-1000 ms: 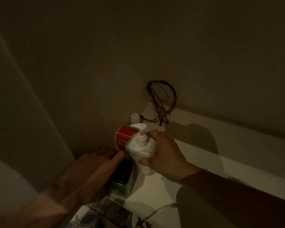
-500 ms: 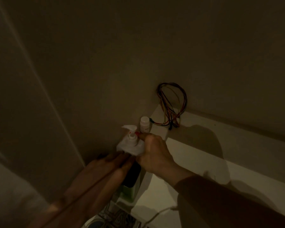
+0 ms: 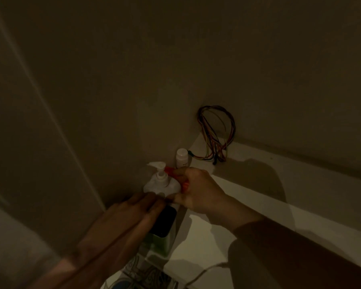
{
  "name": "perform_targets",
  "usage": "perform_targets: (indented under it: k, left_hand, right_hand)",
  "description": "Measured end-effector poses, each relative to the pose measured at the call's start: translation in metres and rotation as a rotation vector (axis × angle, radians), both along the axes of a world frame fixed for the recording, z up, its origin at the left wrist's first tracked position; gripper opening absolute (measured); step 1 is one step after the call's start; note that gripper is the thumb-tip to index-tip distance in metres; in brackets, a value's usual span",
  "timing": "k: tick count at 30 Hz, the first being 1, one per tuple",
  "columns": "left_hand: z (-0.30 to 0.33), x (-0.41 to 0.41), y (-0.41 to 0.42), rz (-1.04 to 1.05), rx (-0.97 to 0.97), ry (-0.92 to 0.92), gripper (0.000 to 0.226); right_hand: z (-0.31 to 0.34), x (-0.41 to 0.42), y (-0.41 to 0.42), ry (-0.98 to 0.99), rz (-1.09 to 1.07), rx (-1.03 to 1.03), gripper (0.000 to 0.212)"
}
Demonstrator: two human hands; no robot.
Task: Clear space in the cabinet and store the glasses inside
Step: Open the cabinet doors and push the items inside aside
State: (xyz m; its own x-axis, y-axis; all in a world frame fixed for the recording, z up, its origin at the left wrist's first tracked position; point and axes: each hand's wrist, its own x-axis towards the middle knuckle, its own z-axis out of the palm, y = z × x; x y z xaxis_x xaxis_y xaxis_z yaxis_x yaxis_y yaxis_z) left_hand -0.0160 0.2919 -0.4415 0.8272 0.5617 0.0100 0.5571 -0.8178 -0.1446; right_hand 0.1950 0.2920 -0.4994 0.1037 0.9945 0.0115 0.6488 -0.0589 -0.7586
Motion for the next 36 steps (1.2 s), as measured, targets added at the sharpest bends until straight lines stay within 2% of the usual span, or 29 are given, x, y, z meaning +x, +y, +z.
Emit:
perform_targets:
  k: [2,5,7,12,15,18,22,29,36]
  left_hand:
    - [-0.006,-0.003,0.000,0.004,-0.082,0.009,0.084]
    - [-0.009,0.005,-0.005,-0.030,-0.058,-0.006,0.083]
    - [-0.008,0.018,-0.016,-0.063,-0.114,-0.058,0.077]
    - [-0.019,0.069,-0.041,-0.141,-0.279,-0.160,0.089]
    - [-0.032,0.103,-0.052,-0.154,-0.256,-0.207,0.088]
    - [-0.040,0.135,-0.055,-0.161,-0.267,-0.155,0.088]
    - [-0.043,0.171,-0.058,-0.162,-0.278,-0.136,0.093]
    - [-0.045,0.223,-0.069,-0.144,-0.259,-0.043,0.097]
    - [-0.044,0.242,-0.082,-0.152,-0.256,-0.028,0.097]
  right_hand:
    - [0.008,0.006,-0.011,-0.160,-0.042,0.076,0.045]
    - [0.012,0.021,-0.036,-0.289,-0.080,0.107,0.042]
    - [0.009,0.033,-0.054,-0.313,-0.094,0.064,0.051]
    - [-0.008,0.064,-0.095,-0.575,-0.249,-0.074,0.066]
    - [-0.014,0.083,-0.116,-0.734,-0.281,-0.178,0.079]
    - [-0.013,0.098,-0.137,-0.741,-0.352,-0.234,0.087]
    - [-0.008,0.118,-0.178,-0.744,-0.504,-0.237,0.078]
    - [-0.004,0.148,-0.240,-0.685,-0.575,-0.428,0.074]
    - [0.006,0.159,-0.266,-0.643,-0.630,-0.511,0.073]
